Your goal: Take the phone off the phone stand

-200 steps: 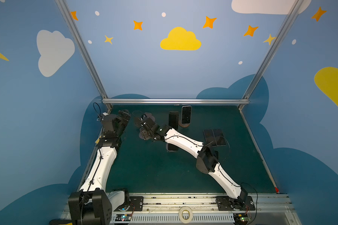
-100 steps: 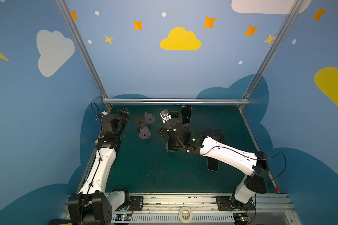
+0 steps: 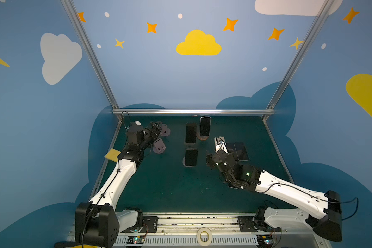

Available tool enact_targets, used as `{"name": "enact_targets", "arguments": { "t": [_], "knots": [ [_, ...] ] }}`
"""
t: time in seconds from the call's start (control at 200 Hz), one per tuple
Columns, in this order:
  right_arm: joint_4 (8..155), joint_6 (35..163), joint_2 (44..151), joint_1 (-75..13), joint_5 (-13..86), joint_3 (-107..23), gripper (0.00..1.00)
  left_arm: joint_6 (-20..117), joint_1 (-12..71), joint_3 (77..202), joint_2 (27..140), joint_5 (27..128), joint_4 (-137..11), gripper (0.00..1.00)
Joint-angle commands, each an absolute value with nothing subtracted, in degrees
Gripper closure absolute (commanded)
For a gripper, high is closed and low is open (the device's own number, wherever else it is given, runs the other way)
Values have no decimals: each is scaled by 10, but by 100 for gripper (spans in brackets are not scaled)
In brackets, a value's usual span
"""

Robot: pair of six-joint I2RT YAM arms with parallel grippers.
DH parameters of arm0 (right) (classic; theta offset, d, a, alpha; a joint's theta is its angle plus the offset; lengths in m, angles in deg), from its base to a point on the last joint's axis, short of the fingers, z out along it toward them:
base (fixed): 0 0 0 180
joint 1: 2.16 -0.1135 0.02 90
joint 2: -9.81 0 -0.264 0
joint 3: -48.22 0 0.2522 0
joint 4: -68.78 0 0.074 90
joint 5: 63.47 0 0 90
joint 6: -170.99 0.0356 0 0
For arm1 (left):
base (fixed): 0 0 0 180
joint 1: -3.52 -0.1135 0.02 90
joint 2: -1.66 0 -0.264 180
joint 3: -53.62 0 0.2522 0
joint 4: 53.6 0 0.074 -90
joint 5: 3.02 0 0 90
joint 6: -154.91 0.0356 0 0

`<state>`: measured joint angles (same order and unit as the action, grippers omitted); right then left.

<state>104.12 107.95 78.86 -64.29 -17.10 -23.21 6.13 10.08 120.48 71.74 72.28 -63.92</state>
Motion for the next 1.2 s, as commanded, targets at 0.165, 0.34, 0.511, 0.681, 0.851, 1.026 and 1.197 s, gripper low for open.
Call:
{"name": "enact_targets", "arguments": {
  "t": [0.165, 0.34, 0.511, 0.681, 0.851, 1.026, 1.197],
  "knots": [
    [1080, 1189, 910, -652, -134, -333, 12, 77, 105, 1226, 724, 729, -652, 0],
    [1063, 1233, 974, -662, -126, -377, 10, 86, 105, 1225, 717, 745, -659, 0],
    [1047, 1215, 1027, -668, -144, -410, 10, 77, 106, 1226, 719, 735, -656, 0],
    [1041, 1202, 1066, -669, -160, -439, 8, 75, 105, 1227, 716, 730, -653, 0],
    [1074, 1208, 1100, -667, -187, -478, 7, 78, 105, 1226, 713, 732, -652, 0],
    [1072, 1212, 1122, -659, -175, -492, 7, 77, 105, 1226, 714, 729, -651, 0],
    [1064, 1216, 1135, -650, -169, -498, 7, 77, 106, 1225, 716, 727, -647, 0]
  ]
}}
